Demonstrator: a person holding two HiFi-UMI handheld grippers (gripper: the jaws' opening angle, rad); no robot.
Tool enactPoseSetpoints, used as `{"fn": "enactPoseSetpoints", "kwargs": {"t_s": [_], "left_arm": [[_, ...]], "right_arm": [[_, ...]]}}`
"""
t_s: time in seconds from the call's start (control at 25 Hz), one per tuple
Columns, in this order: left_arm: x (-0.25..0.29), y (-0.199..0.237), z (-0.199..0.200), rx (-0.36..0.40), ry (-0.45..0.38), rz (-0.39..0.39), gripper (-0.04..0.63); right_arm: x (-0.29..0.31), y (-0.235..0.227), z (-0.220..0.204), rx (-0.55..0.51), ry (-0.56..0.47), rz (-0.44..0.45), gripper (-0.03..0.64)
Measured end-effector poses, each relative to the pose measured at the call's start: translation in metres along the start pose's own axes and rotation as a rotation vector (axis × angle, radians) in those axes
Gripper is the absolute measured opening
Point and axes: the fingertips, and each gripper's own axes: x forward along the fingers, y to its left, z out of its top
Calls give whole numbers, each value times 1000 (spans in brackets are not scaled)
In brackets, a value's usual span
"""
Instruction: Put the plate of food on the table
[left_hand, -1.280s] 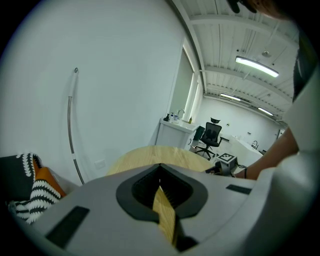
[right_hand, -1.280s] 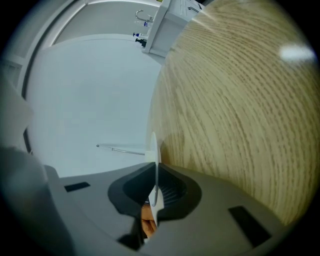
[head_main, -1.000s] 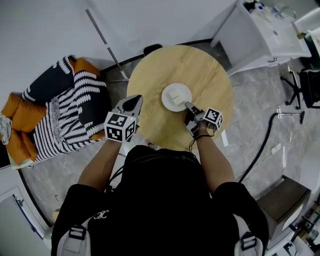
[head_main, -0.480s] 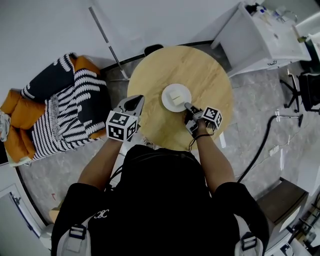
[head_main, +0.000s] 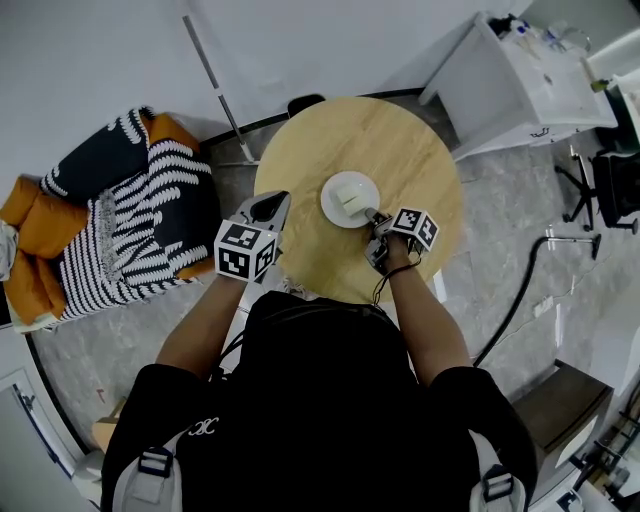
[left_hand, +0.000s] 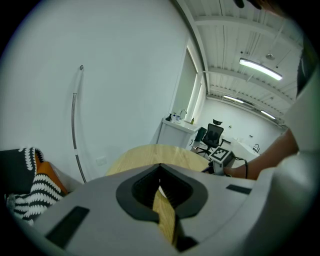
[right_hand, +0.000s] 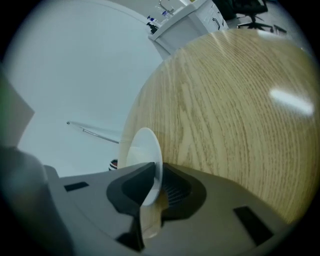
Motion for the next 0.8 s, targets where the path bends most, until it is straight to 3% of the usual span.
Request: {"fn": "enactPoseSetpoints", "kwargs": {"t_s": [0.28, 0.44, 0.8], "left_arm": [[-1, 1, 0, 1, -14, 6, 9], [2, -5, 3, 8, -14, -10, 9], [2, -3, 3, 7, -20, -23, 9]], "right_arm": [[1, -4, 0, -134, 69, -235, 66], [0, -2, 2, -263, 65, -340, 75], [-8, 3, 9, -426, -44, -372, 138]]}}
